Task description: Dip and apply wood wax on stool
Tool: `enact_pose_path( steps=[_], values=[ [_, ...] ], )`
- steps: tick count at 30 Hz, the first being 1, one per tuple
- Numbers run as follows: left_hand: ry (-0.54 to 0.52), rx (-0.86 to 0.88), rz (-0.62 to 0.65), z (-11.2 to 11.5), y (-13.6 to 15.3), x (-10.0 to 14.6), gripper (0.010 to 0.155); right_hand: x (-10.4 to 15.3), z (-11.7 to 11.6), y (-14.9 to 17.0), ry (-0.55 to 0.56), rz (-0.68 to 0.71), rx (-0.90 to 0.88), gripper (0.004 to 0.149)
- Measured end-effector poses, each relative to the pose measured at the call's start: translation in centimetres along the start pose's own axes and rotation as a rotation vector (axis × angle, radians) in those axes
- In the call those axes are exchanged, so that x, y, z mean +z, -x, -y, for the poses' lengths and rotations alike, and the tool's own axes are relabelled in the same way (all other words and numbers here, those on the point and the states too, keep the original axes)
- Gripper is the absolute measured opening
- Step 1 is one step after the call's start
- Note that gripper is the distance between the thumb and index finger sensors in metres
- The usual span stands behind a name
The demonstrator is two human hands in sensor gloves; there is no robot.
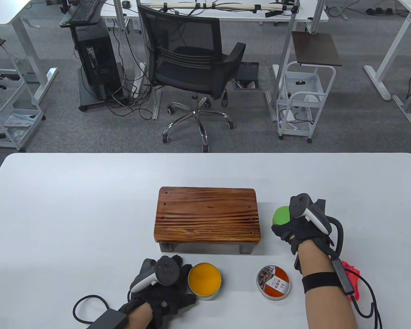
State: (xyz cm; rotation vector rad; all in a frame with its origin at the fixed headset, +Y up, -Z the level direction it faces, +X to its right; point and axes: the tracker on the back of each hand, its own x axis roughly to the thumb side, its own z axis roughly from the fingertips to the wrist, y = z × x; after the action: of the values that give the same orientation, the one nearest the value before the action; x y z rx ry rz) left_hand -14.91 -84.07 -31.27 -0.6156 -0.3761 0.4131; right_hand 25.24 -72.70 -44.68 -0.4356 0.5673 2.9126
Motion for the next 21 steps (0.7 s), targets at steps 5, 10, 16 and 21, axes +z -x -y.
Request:
enact_pose_path(
  steps=[5, 10, 16, 21],
  values=[
    [0.003, 0.009, 0.004, 0.0, 0.1, 0.0, 0.075, -3.0, -0.9, -0.7, -0.024, -0.051, 0.025, 0.112],
    [0.006, 0.013, 0.006, 0.0, 0.1, 0.0, 0.075, -5.6, -2.1, -0.6, -0.09, -0.088, -0.031, 0.113],
    [0.011, 0.023, 0.012, -0.1, 0.2, 0.1, 0.075, -7.7, -3.6, -0.8, -0.117, -0.105, -0.015, 0.114],
    [0.01, 0.032, 0.017, -0.1, 0.2, 0.1, 0.075, -8.8, -4.7, -0.8, -0.126, -0.114, -0.022, 0.114]
  ],
)
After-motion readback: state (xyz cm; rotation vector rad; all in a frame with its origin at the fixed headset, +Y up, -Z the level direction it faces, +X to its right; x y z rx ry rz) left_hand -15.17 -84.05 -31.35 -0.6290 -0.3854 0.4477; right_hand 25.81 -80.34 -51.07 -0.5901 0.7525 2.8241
